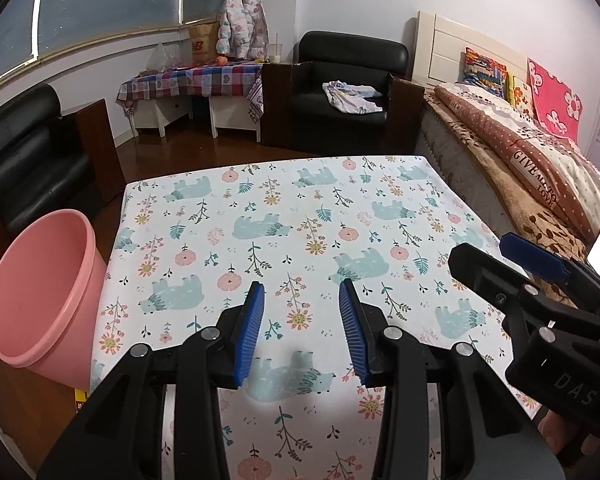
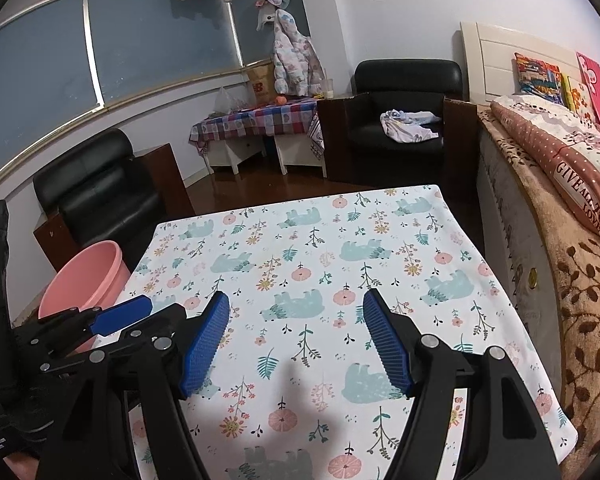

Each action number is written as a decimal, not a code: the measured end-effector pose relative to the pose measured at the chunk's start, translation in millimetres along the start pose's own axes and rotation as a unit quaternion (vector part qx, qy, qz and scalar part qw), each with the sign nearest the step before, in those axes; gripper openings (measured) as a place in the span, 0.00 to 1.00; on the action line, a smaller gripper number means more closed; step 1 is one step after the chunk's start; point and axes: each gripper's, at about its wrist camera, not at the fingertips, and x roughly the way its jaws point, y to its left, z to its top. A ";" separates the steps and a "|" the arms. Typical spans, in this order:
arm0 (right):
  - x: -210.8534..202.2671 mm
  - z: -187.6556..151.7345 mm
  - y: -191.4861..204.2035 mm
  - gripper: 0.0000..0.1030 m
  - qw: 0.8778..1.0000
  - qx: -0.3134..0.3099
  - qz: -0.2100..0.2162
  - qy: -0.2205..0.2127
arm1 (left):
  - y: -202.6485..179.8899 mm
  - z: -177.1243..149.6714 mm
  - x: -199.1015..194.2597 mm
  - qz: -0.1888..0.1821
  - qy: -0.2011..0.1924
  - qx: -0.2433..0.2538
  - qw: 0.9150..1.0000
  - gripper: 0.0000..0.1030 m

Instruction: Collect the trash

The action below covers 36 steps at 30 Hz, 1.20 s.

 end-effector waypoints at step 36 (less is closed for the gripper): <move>-0.5 0.7 -3.2 0.67 1.000 0.002 -0.006 -0.001 | -4.4 -1.0 -4.2 -0.004 -0.001 0.006 1.000 0.38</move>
